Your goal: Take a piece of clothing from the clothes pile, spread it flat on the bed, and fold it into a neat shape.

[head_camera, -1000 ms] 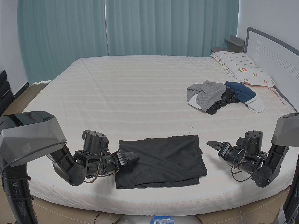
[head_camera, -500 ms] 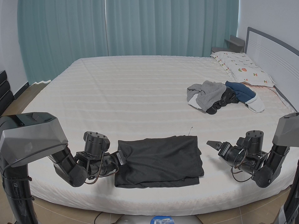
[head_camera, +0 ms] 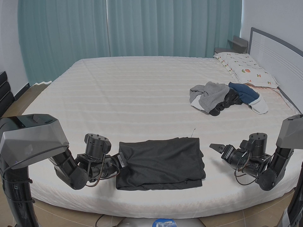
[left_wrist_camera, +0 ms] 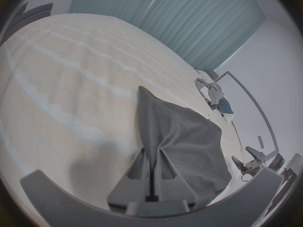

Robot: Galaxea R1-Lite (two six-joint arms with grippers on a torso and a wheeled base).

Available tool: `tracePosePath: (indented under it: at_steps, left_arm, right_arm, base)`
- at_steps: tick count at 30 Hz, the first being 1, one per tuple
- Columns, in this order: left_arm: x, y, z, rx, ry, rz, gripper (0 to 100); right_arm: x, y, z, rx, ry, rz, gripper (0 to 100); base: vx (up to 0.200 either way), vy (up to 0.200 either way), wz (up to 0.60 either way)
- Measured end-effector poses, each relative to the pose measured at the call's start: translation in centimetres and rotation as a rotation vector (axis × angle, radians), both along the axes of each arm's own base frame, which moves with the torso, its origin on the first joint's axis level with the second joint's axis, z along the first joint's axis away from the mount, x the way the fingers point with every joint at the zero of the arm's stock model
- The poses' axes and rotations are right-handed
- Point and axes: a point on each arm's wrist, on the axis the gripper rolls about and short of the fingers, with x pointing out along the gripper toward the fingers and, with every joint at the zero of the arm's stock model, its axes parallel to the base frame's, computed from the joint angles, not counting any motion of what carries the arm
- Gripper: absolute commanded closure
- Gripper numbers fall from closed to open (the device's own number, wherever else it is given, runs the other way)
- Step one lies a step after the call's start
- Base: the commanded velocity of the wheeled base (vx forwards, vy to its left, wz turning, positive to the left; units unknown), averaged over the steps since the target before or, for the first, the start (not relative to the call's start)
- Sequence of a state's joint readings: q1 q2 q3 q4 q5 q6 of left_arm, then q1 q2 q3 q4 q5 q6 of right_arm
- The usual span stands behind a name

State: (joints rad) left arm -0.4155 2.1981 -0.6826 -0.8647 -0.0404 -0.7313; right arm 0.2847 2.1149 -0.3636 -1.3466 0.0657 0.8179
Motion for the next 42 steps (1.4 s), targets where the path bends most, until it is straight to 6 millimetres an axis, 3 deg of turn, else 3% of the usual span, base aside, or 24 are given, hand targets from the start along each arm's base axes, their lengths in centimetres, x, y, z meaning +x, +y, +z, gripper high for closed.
tracePosePath:
  at_steps: [42]
  left_arm:
    - [-0.7, 0.6, 0.6, -0.006, 0.006, 0.051, 100]
  right_arm:
    - [-0.4, 1.6, -1.0, -0.005, 0.034, 0.046, 0]
  base:
    - [0.0, 0.2, 0.0]
